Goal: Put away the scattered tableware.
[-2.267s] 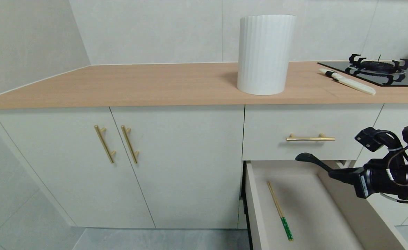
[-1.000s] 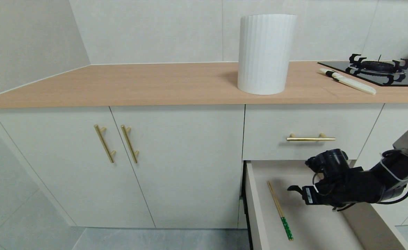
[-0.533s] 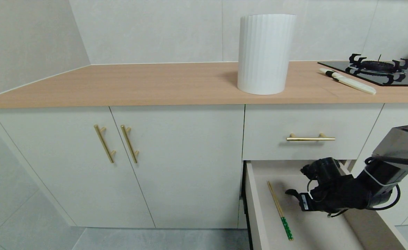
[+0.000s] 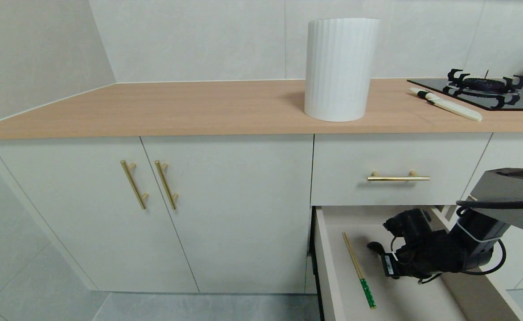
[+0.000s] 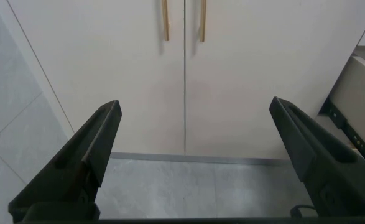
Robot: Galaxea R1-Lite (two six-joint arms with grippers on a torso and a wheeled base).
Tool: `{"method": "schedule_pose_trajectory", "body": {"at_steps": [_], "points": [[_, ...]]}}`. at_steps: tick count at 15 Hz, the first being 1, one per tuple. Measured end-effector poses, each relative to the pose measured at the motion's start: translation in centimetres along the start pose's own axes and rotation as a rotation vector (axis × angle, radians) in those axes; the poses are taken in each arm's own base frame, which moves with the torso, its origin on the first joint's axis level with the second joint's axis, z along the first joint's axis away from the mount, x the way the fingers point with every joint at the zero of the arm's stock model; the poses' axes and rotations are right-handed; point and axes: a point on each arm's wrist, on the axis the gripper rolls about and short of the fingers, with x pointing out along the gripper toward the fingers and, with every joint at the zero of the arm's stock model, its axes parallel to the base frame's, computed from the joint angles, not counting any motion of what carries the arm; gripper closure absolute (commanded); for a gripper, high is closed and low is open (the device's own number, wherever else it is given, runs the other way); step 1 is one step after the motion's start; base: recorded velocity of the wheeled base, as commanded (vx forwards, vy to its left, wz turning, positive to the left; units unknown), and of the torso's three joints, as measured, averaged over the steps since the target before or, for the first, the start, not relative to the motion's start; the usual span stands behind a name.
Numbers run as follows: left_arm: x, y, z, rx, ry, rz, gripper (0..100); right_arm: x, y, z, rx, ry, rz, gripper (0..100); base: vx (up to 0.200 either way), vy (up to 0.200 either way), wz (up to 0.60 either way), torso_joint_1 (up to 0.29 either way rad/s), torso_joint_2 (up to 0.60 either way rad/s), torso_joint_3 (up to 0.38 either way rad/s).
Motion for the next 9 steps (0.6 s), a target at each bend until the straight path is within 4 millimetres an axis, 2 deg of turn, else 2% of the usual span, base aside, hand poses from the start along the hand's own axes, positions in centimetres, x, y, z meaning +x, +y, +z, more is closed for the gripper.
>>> {"method": "schedule_pose_trajectory", "body": {"at_steps": [2,3,9], "points": [[0.00,0.00,0.00,0.000,0.000,0.000,0,0.07,-0.07,0.00,0.003,0.001,-0.002,100,0.000,0.000,0.00,0.000,0.00,0.000],[0.00,0.00,0.00,0.000,0.000,0.000,0,0.08,-0.07,-0.01,0.003,0.001,-0.002,0,0.000,0.000,0.00,0.000,0.00,0.000],[0.00,0.00,0.00,0.000,0.000,0.000,0,-0.05,-0.06,0.10,0.006,-0.003,-0.002,0,0.000,0.000,0.00,0.000,0.00,0.000]]}}
